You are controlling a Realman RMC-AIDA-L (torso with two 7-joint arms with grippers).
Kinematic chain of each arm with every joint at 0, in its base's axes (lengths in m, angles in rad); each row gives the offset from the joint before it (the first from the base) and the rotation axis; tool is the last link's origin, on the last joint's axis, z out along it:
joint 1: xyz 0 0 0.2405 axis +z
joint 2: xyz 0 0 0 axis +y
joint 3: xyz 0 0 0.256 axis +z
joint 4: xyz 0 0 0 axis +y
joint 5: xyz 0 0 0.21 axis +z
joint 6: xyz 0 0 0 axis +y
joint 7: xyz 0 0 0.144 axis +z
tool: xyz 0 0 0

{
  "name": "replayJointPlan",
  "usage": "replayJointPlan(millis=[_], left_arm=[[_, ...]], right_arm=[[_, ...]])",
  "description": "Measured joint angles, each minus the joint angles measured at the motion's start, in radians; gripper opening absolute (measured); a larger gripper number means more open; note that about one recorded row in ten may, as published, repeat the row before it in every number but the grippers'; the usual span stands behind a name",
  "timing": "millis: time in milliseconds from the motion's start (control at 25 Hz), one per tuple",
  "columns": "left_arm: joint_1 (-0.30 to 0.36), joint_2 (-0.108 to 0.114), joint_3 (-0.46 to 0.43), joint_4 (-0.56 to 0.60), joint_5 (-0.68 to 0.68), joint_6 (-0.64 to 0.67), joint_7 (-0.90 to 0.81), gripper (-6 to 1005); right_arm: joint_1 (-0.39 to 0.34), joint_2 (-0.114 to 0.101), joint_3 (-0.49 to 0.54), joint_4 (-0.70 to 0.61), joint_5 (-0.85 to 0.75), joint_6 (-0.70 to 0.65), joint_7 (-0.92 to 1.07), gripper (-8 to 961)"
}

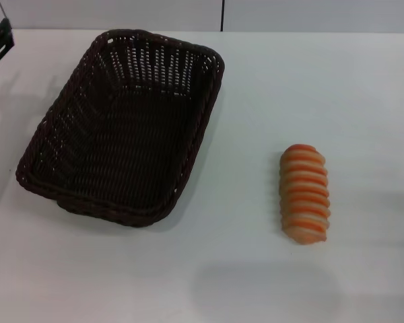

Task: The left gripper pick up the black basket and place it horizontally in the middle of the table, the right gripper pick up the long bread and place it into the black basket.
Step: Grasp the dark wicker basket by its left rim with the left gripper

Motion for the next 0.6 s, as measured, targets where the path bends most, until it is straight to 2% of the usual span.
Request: replayJointPlan(millis=[80, 120, 160, 240, 360, 400, 440, 480, 520, 560, 600], left_arm=[[0.013, 0.033, 0.0, -0.162, 0.0, -0.216, -0.006, 762], [0.013, 0.033, 0.0, -0.162, 0.0, -0.216, -0.006, 761], [0.02, 0.053, -0.004, -0.282, 0.0, -0.371, -0.006, 760], [0.023, 0.063, -0.012, -0.412, 0.0, -0.537, 0.012, 757], [0.023, 0.063, -0.012, -0.412, 0.0, -0.537, 0.012, 753], [0.02, 0.063, -0.021, -0.48, -0.003, -0.639, 0.043, 752], [0.02, 0.063, -0.021, -0.48, -0.003, -0.639, 0.043, 750], [-0.025, -0.013, -0.121, -0.673, -0.061, -1.039, 0.27, 749], [-0.025, -0.013, -0.121, -0.673, -0.061, -1.039, 0.27, 748], [-0.038, -0.054, -0.17, -0.705, -0.094, -1.139, 0.367, 746], [-0.058, -0.122, -0.244, -0.738, -0.131, -1.246, 0.493, 745]], right_arm=[[0.0, -0.001, -0.001, 0.0, 0.0, 0.0, 0.002, 817], [0.0, -0.001, -0.001, 0.0, 0.0, 0.0, 0.002, 817], [0.0, -0.001, -0.001, 0.0, 0.0, 0.0, 0.001, 817], [0.0, -0.001, -0.001, 0.0, 0.0, 0.001, 0.001, 817], [0.0, -0.001, -0.001, 0.0, 0.0, 0.002, 0.001, 817], [0.0, -0.001, -0.003, 0.0, 0.0, 0.002, 0.001, 817], [0.0, -0.001, -0.008, 0.0, 0.0, 0.004, 0.0, 817], [0.0, -0.001, -0.008, 0.0, 0.0, 0.004, 0.0, 817], [0.0, -0.001, -0.01, 0.0, 0.001, 0.006, 0.0, 817], [0.0, -0.001, -0.012, 0.0, 0.002, 0.008, 0.0, 817], [0.0, -0.001, -0.013, 0.0, 0.002, 0.01, 0.0, 816]])
